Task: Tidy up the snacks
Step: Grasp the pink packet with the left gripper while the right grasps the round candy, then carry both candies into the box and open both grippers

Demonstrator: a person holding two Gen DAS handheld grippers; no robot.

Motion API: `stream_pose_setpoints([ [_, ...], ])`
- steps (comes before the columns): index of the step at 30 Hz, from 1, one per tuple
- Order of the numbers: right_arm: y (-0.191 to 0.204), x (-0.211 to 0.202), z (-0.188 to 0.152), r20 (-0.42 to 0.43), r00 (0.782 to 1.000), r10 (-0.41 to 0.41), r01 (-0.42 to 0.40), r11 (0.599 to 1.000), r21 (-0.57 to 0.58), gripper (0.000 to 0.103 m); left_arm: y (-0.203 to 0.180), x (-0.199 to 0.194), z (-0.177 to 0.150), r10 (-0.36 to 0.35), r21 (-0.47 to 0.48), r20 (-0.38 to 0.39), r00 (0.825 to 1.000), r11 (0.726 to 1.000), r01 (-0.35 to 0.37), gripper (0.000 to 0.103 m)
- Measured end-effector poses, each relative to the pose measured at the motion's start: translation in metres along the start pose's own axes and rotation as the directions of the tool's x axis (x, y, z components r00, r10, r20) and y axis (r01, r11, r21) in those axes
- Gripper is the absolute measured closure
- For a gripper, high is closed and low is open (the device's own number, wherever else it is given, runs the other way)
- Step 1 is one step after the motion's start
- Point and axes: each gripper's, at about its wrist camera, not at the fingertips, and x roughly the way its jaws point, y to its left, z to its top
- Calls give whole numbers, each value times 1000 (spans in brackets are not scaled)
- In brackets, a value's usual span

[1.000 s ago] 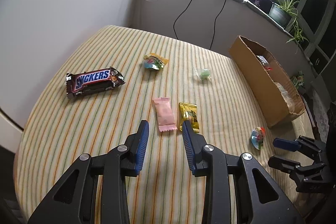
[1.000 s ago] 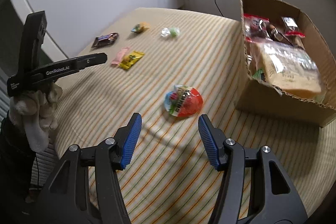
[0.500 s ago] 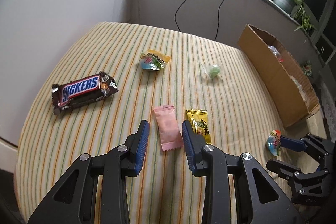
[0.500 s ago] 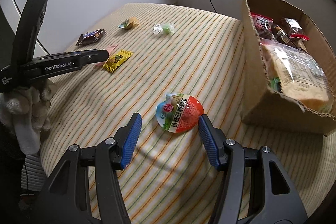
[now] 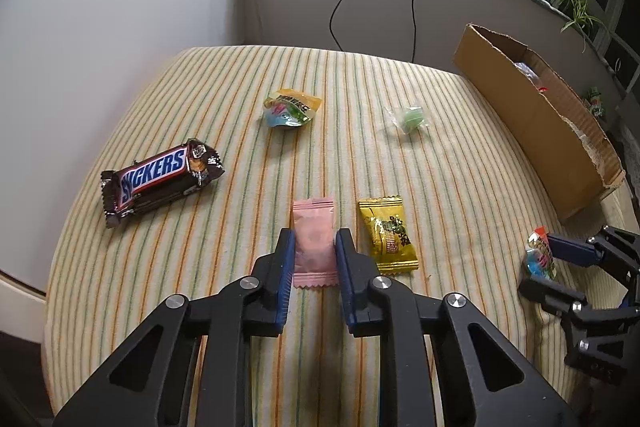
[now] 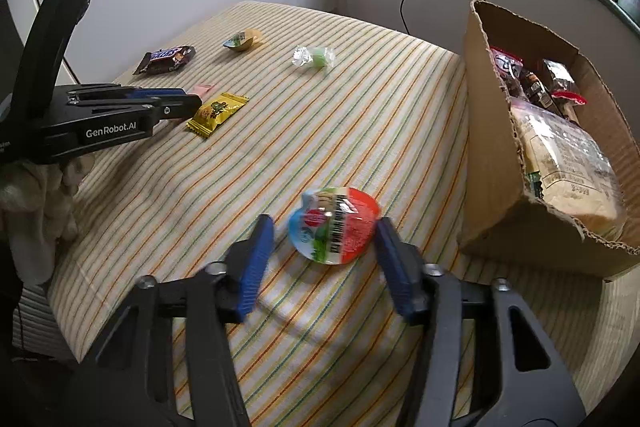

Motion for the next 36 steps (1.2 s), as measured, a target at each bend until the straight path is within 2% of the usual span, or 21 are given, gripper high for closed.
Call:
stream_pose_setpoints([
  [10, 2, -11, 4, 13, 1000, 9, -8, 1000, -5, 61, 8, -16, -3, -12, -48, 35, 999, 999, 14, 84],
  [17, 1, -35, 8, 59, 998, 36, -36, 999, 1, 61, 4, -41, 3, -43, -51, 88, 995, 998, 47, 84],
  [27, -30, -78, 15, 146, 989, 37, -44, 998, 44, 61, -44, -50, 29, -134, 9, 130, 982, 991, 134, 84],
  [36, -88, -100, 17, 182, 982, -39, 16, 992, 126, 61, -98, -45, 56, -215, 82, 136, 967, 975, 205, 84],
])
